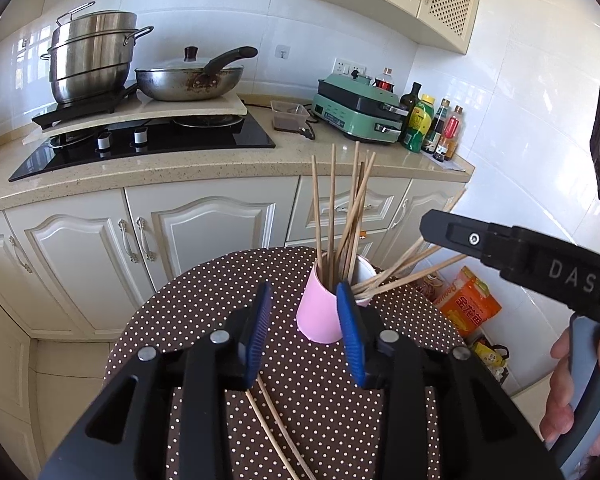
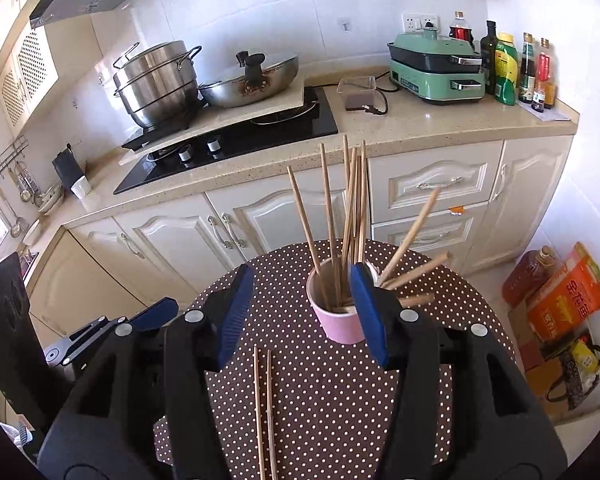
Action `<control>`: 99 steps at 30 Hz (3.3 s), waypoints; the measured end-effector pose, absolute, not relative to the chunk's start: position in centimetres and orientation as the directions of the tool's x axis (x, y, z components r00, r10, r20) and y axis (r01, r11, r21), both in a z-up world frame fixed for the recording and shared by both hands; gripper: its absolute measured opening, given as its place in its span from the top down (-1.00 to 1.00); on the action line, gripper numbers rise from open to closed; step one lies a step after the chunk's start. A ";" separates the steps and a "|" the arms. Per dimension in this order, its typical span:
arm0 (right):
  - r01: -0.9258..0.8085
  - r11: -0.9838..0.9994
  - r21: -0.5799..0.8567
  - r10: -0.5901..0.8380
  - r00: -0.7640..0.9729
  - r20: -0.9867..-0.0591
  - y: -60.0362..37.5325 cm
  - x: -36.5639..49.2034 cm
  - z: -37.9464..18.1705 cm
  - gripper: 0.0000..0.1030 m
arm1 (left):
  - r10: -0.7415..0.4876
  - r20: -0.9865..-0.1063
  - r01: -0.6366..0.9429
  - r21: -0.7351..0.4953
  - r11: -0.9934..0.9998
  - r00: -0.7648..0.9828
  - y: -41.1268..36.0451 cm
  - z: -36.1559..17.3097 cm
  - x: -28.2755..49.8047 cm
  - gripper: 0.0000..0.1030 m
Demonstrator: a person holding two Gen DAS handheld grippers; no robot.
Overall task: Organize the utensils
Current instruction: 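Move both open grippers back down to the last two chopsticks, then close the left gripper on a chopstick while the right gripper grasps the other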
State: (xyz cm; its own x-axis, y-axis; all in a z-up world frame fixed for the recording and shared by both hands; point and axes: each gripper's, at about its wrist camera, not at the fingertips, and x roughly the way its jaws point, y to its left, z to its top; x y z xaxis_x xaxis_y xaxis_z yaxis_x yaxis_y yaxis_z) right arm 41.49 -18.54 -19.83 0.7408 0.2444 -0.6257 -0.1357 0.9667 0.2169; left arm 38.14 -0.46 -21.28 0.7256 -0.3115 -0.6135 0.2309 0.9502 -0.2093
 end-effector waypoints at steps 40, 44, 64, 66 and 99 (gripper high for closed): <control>-0.176 0.954 0.245 0.294 0.369 -0.882 -15.7 41.2 -36.1 0.02 | -0.082 -0.975 0.103 -0.062 0.993 0.205 -1.8 -40.0 41.4 0.32; -0.180 0.952 0.247 0.297 0.354 -0.887 -15.6 41.6 -36.4 0.02 | -0.070 -0.978 0.118 -0.047 0.992 0.195 -2.6 -40.2 41.8 0.55; -0.195 0.942 0.272 0.311 0.207 -0.928 -12.6 43.1 -39.0 0.23 | -0.130 -0.966 0.017 -0.129 0.991 0.222 2.8 -39.9 39.7 0.90; -0.209 0.940 0.271 0.308 0.170 -0.936 -11.6 43.4 -39.6 0.36 | -0.129 -0.966 0.008 -0.131 0.991 0.225 3.8 -39.8 39.5 0.90; -0.249 0.928 0.276 0.320 0.156 -0.935 -11.3 45.7 -38.5 0.89 | -0.195 -0.923 0.072 -0.181 0.981 0.333 3.7 -34.6 39.2 0.90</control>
